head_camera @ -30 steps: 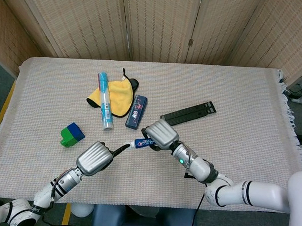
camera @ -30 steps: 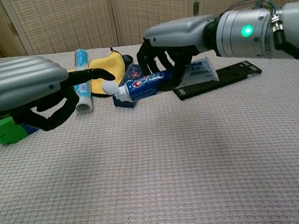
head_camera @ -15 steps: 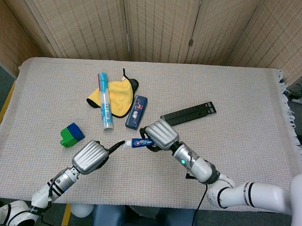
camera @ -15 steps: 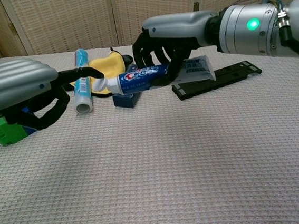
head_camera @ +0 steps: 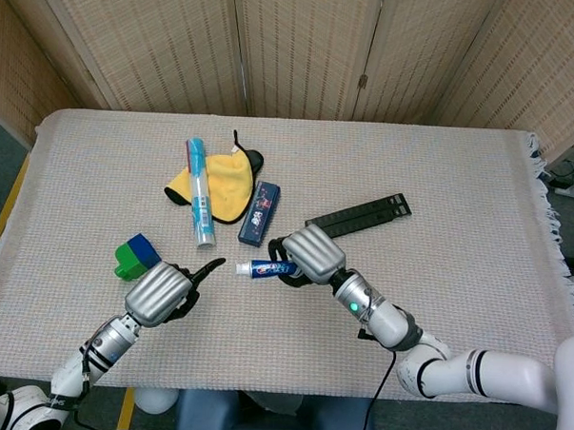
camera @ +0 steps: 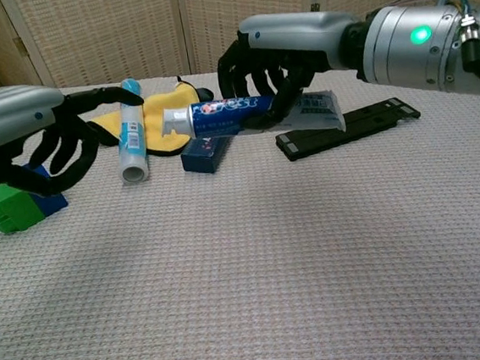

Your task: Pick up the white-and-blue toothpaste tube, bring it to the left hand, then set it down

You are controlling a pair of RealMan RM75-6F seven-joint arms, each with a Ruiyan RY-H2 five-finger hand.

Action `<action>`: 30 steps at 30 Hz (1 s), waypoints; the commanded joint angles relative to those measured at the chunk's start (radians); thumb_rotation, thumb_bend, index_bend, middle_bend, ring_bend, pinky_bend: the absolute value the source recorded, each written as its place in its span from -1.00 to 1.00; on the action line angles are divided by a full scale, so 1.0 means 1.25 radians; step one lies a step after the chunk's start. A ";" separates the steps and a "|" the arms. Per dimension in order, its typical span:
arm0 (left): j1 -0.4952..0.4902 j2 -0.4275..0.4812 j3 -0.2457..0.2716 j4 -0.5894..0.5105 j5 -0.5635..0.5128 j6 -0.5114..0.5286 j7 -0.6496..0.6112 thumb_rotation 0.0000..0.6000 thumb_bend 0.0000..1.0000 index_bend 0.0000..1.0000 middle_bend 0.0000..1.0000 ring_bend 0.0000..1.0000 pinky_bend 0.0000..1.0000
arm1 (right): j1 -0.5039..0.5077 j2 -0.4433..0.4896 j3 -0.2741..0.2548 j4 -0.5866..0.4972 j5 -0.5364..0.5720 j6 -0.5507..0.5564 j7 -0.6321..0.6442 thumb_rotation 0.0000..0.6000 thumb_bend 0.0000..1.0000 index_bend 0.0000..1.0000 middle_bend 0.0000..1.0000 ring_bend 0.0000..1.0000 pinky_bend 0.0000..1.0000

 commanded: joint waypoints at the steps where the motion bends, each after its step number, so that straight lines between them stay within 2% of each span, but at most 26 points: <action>1: 0.026 0.041 -0.029 -0.023 -0.030 0.047 -0.172 1.00 -0.26 -0.83 -0.16 -0.18 -0.04 | -0.029 -0.024 -0.008 0.013 -0.030 0.027 0.071 1.00 0.20 0.57 0.28 0.33 0.28; 3: 0.034 0.062 -0.043 -0.036 -0.044 0.059 -0.266 1.00 -0.39 -0.84 -0.34 -0.42 -0.31 | -0.042 -0.040 -0.016 0.024 -0.049 0.037 0.114 1.00 0.20 0.56 0.28 0.34 0.28; 6: 0.046 0.077 -0.064 -0.039 -0.045 0.090 -0.368 0.98 -0.47 -0.83 -0.50 -0.58 -0.56 | -0.061 -0.075 -0.026 0.048 -0.074 0.065 0.155 1.00 0.20 0.56 0.28 0.34 0.28; 7: 0.049 0.078 -0.068 -0.039 -0.044 0.098 -0.389 0.87 -0.48 -0.83 -0.53 -0.61 -0.62 | -0.067 -0.085 -0.029 0.053 -0.079 0.071 0.169 1.00 0.20 0.57 0.28 0.35 0.28; 8: 0.052 0.079 -0.072 -0.040 -0.045 0.106 -0.412 0.61 -0.50 -0.83 -0.58 -0.66 -0.70 | -0.073 -0.097 -0.031 0.056 -0.084 0.077 0.187 1.00 0.20 0.56 0.28 0.35 0.28; 9: 0.053 0.079 -0.075 -0.042 -0.043 0.110 -0.429 0.24 -0.52 -0.83 -0.63 -0.72 -0.78 | -0.079 -0.106 -0.032 0.059 -0.088 0.084 0.201 1.00 0.20 0.56 0.28 0.35 0.28; 11: 0.055 0.080 -0.078 -0.050 -0.042 0.114 -0.476 -0.36 -0.55 -0.83 -0.70 -0.80 -0.91 | -0.089 -0.124 -0.035 0.062 -0.094 0.092 0.231 1.00 0.20 0.56 0.28 0.35 0.29; 12: 0.055 0.080 -0.079 -0.053 -0.041 0.112 -0.492 -0.57 -0.58 -0.84 -0.73 -0.84 -0.97 | -0.092 -0.131 -0.036 0.063 -0.095 0.092 0.246 1.00 0.20 0.56 0.28 0.35 0.29; 15: 0.050 0.081 -0.076 -0.059 -0.038 0.100 -0.518 -0.87 -0.63 -0.89 -0.80 -0.89 -1.00 | -0.101 -0.152 -0.037 0.069 -0.100 0.094 0.290 1.00 0.20 0.57 0.28 0.36 0.29; 18: 0.045 0.069 -0.078 -0.066 -0.040 0.096 -0.511 -1.00 -0.67 -0.94 -0.85 -0.93 -1.00 | -0.108 -0.178 -0.030 0.078 -0.103 0.101 0.325 1.00 0.20 0.57 0.29 0.36 0.30; 24: 0.032 0.032 -0.085 -0.076 -0.044 0.095 -0.455 -1.00 -0.69 -0.95 -0.88 -0.96 -1.00 | -0.117 -0.247 -0.004 0.088 -0.103 0.130 0.374 1.00 0.21 0.59 0.30 0.38 0.32; 30: 0.019 -0.016 -0.090 -0.076 -0.048 0.100 -0.374 -1.00 -0.69 -0.96 -0.88 -0.97 -1.00 | -0.108 -0.293 0.013 0.098 -0.097 0.117 0.401 1.00 0.21 0.60 0.30 0.38 0.32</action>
